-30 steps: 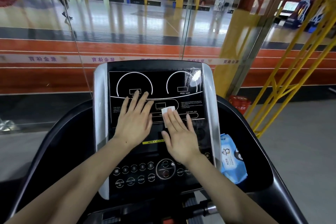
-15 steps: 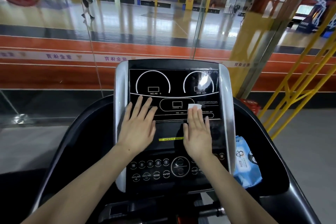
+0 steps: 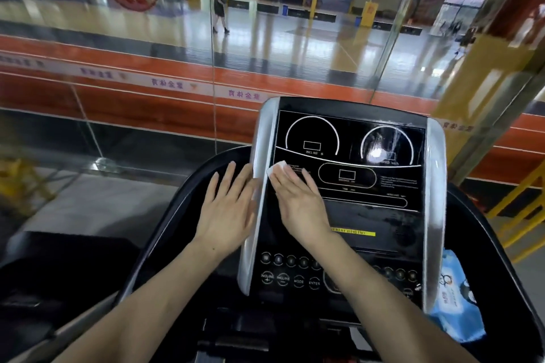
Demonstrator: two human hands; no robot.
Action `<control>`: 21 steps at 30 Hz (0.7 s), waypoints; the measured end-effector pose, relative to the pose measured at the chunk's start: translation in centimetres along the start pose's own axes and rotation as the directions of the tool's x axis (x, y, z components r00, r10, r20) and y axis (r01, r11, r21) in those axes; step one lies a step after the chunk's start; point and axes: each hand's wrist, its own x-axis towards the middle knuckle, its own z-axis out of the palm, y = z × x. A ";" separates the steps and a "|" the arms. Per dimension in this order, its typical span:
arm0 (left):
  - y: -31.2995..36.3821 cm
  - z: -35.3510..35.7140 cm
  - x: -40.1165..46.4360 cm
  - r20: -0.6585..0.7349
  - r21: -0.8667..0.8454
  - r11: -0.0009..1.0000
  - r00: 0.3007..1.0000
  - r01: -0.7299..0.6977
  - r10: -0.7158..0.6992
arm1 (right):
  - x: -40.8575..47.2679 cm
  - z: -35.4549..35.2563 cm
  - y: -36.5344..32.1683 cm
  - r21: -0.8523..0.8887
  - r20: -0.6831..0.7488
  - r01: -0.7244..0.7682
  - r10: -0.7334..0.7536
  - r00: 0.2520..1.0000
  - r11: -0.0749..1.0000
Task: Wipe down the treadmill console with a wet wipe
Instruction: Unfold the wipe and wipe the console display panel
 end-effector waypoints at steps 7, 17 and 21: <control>-0.6 -0.5 -0.6 -0.007 -0.018 0.999 0.999 0.038 -0.039 | -0.9 -1.5 3.4 0.176 -0.076 0.199 -0.188 0.979 0.964; 0.3 0.2 -0.8 0.006 -0.073 0.995 0.998 0.070 -0.069 | -1.8 -1.9 3.8 0.275 -0.112 0.179 -0.153 0.982 0.945; 0.7 0.0 -1.1 -0.019 -0.126 0.986 0.993 0.113 -0.116 | -2.0 -2.1 3.8 0.339 -0.132 0.101 -0.059 0.990 0.935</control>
